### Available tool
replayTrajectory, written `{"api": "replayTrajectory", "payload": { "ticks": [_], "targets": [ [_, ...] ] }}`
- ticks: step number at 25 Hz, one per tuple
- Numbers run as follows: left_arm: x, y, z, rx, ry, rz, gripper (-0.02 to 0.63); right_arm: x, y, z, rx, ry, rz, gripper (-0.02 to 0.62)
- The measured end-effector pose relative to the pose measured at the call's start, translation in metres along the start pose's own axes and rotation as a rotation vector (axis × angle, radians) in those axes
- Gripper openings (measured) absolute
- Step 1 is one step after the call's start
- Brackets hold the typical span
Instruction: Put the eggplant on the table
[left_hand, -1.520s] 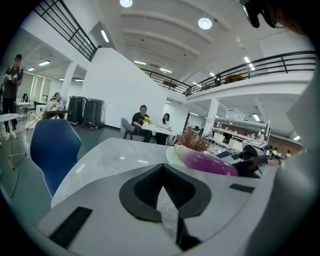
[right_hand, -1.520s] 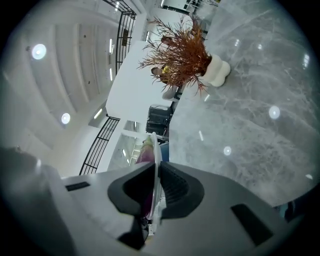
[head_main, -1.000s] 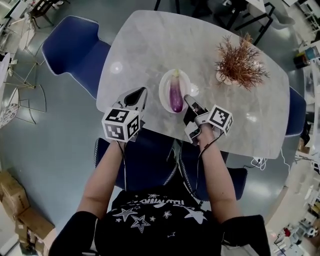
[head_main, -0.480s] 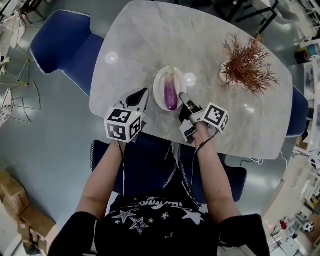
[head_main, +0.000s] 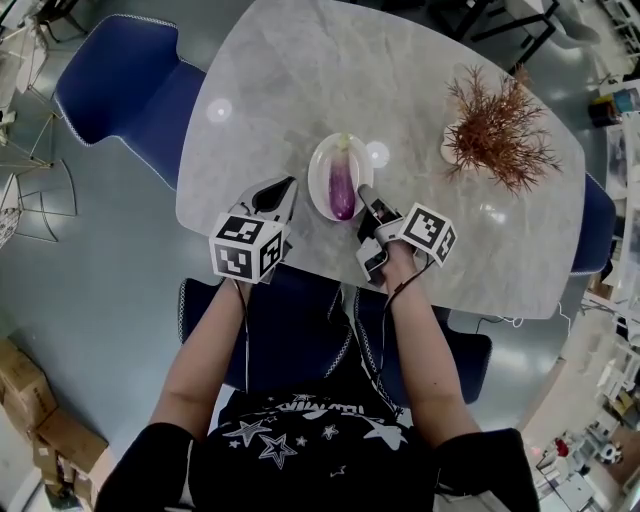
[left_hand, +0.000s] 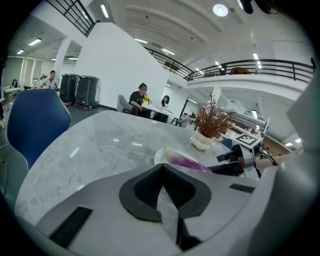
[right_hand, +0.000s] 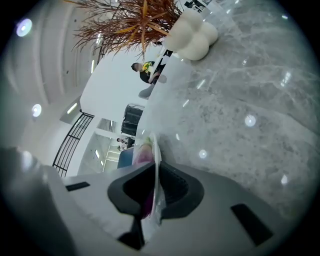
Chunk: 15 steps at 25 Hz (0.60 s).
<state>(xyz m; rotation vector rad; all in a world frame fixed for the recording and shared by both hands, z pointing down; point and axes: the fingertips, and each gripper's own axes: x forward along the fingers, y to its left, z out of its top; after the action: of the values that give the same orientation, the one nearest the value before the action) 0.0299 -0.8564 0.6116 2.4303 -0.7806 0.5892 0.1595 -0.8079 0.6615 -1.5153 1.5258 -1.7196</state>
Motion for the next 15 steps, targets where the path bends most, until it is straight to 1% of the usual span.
{"api": "replayTrajectory", "payload": {
  "ticks": [4, 7, 9, 12, 15],
  "targets": [
    [0.002, -0.003, -0.002, -0.015, -0.003, -0.007, 0.006, -0.001, -0.007, 0.003, -0.05, -0.012, -0.059, 0.034],
    [0.001, -0.002, -0.004, -0.02, 0.002, -0.004, 0.006, 0.0, -0.009, 0.002, -0.066, -0.017, -0.09, 0.034],
    [0.0, -0.001, -0.005, -0.025, 0.003, -0.002, 0.006, -0.001, -0.01, 0.001, -0.07, -0.02, -0.103, 0.034],
    [-0.001, 0.0, -0.005, -0.034, 0.002, -0.001, 0.006, -0.001, -0.009, 0.002, -0.069, -0.04, -0.1, 0.034],
    [0.0, -0.002, -0.006, -0.041, 0.001, -0.005, 0.006, -0.001, -0.013, 0.003, -0.084, -0.038, -0.128, 0.034]
  ]
}}
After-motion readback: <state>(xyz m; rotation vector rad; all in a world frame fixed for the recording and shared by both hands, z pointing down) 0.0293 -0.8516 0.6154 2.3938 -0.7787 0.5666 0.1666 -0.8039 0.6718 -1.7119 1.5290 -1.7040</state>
